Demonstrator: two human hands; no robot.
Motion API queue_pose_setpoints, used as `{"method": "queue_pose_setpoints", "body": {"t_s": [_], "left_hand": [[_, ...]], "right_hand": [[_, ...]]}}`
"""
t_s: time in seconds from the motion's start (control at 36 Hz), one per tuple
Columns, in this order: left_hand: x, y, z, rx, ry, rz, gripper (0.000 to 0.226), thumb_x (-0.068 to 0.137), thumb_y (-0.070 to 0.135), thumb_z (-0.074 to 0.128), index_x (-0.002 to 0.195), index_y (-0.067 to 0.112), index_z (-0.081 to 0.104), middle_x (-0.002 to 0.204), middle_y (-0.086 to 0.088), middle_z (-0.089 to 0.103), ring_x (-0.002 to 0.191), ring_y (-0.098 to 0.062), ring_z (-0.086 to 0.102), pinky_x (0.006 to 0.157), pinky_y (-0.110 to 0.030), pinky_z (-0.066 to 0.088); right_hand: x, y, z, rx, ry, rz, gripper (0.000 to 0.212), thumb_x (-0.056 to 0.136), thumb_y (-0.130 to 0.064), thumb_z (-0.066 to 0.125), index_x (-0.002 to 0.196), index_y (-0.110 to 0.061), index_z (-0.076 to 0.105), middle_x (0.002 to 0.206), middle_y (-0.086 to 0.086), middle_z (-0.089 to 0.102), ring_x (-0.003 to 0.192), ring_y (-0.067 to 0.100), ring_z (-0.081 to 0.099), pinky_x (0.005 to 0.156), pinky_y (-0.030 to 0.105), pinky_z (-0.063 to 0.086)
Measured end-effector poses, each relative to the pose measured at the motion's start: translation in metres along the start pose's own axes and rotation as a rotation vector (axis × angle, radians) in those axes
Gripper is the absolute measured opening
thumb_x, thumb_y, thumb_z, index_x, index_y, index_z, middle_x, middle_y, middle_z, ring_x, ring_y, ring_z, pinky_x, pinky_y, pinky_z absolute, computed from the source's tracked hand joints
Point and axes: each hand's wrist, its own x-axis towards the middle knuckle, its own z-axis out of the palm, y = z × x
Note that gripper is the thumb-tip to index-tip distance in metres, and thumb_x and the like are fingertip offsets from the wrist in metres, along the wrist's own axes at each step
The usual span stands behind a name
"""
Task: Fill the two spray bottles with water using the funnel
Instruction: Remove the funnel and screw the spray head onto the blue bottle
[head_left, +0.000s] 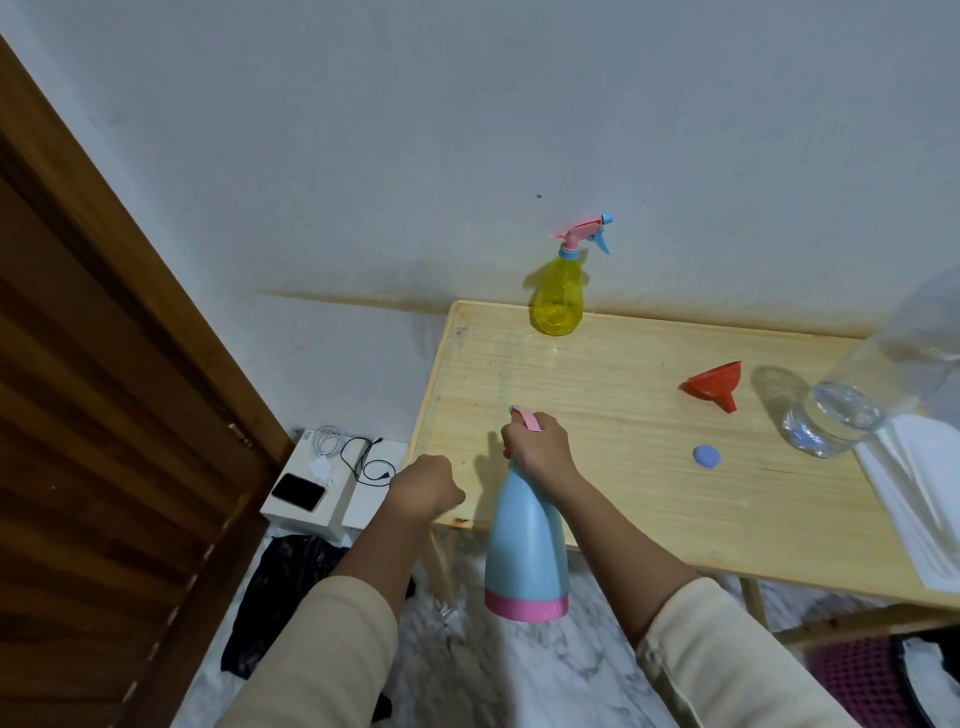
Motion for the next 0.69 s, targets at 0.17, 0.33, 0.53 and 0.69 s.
{"method": "queue_pose_setpoints", "body": {"t_s": [0.17, 0.33, 0.53, 0.69], "left_hand": [[0.001, 0.003, -0.001, 0.026, 0.008, 0.016, 0.022, 0.085, 0.020, 0.052, 0.067, 0.011, 0.043, 0.069, 0.002, 0.044, 0.071, -0.022, 0.049, 0.053, -0.023, 0.030], [0.003, 0.002, -0.001, 0.031, 0.004, 0.027, 0.023, 0.086, 0.022, 0.053, 0.068, 0.011, 0.044, 0.070, 0.002, 0.044, 0.074, -0.023, 0.050, 0.060, -0.025, 0.033], [0.006, -0.003, -0.002, 0.014, -0.015, 0.049, 0.025, 0.086, 0.023, 0.053, 0.067, 0.012, 0.042, 0.071, 0.001, 0.043, 0.072, -0.022, 0.048, 0.050, -0.024, 0.028], [0.005, 0.011, -0.014, -0.087, -0.050, 0.136, 0.018, 0.089, 0.027, 0.056, 0.089, 0.008, 0.054, 0.090, -0.005, 0.051, 0.080, -0.023, 0.048, 0.065, -0.027, 0.034]], "right_hand": [[0.003, 0.000, -0.001, -0.057, 0.034, -0.078, 0.013, 0.078, -0.007, 0.048, 0.074, -0.010, 0.036, 0.074, 0.002, 0.040, 0.066, 0.021, 0.034, 0.056, 0.026, 0.033], [0.006, -0.003, 0.001, -0.072, 0.016, -0.079, 0.014, 0.078, -0.007, 0.050, 0.074, -0.009, 0.037, 0.071, -0.004, 0.041, 0.065, 0.020, 0.035, 0.057, 0.027, 0.033], [0.003, 0.000, 0.009, -0.074, -0.006, -0.102, 0.005, 0.078, -0.008, 0.049, 0.082, -0.006, 0.047, 0.077, 0.003, 0.039, 0.063, 0.017, 0.035, 0.056, 0.026, 0.034], [0.007, -0.002, -0.003, -0.103, 0.092, -0.211, 0.007, 0.080, -0.008, 0.050, 0.077, -0.005, 0.045, 0.074, 0.005, 0.042, 0.066, 0.018, 0.037, 0.055, 0.028, 0.031]]}}
